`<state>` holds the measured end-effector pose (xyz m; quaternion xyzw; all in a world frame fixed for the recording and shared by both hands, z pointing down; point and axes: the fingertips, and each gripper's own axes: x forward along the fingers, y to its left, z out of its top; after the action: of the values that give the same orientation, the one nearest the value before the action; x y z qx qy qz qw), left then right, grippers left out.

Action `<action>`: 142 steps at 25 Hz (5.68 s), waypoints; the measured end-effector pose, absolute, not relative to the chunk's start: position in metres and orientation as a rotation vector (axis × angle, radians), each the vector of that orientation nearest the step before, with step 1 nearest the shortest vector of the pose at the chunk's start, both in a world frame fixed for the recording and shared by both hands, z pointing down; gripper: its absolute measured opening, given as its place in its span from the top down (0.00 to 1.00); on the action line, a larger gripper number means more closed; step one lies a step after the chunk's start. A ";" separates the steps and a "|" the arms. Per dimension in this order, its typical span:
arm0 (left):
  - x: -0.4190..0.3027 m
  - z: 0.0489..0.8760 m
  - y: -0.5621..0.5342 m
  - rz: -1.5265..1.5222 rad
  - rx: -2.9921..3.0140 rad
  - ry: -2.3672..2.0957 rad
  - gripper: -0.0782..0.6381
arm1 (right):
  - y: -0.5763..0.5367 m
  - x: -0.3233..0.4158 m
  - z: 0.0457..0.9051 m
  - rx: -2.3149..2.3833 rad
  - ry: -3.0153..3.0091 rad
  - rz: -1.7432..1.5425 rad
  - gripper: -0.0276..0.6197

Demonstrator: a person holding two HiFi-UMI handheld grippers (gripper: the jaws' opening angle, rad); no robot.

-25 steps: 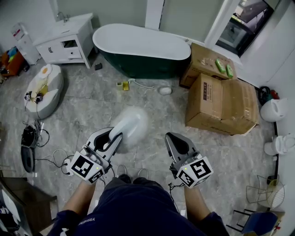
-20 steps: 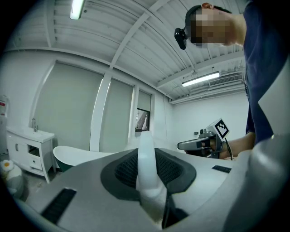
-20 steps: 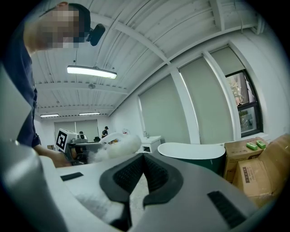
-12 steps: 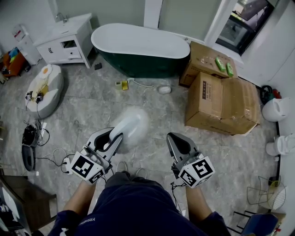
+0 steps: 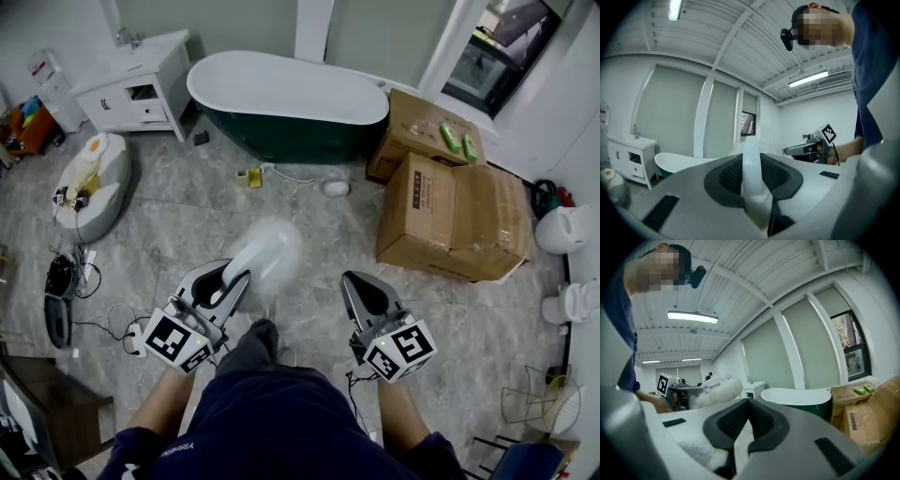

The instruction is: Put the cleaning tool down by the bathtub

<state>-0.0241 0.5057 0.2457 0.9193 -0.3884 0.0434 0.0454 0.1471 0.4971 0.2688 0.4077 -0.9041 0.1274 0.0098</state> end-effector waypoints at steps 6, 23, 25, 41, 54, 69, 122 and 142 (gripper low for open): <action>-0.028 0.248 0.482 0.125 2.799 -1.193 0.74 | 0.474 0.147 0.270 1.279 -2.819 0.402 0.95; -0.067 0.262 0.373 0.109 2.767 -1.177 0.74 | 0.369 0.107 0.283 1.276 -2.782 0.438 0.95; -0.073 0.262 0.357 0.109 2.767 -1.169 0.74 | 0.354 0.101 0.282 1.278 -2.776 0.436 0.95; -0.138 0.257 0.236 0.075 2.779 -1.127 0.74 | 0.241 0.030 0.271 1.285 -2.742 0.408 0.95; -0.172 0.256 0.177 0.058 2.788 -1.126 0.74 | 0.181 -0.003 0.270 1.286 -2.739 0.408 0.95; -0.170 0.260 0.120 0.068 2.788 -1.140 0.74 | 0.118 0.002 0.277 1.287 -2.748 0.412 0.95; -0.073 0.330 -0.188 0.274 2.562 -1.306 0.74 | -0.219 0.090 0.358 0.996 -2.759 0.600 0.95; -0.135 0.475 -0.265 0.532 2.621 -0.863 0.74 | -0.261 0.026 0.475 1.415 -2.441 0.739 0.95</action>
<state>-0.1346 -0.2648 0.4754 0.9199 -0.3029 0.1867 0.1648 0.0265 -0.2612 0.4753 0.4821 -0.8316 0.2519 0.1124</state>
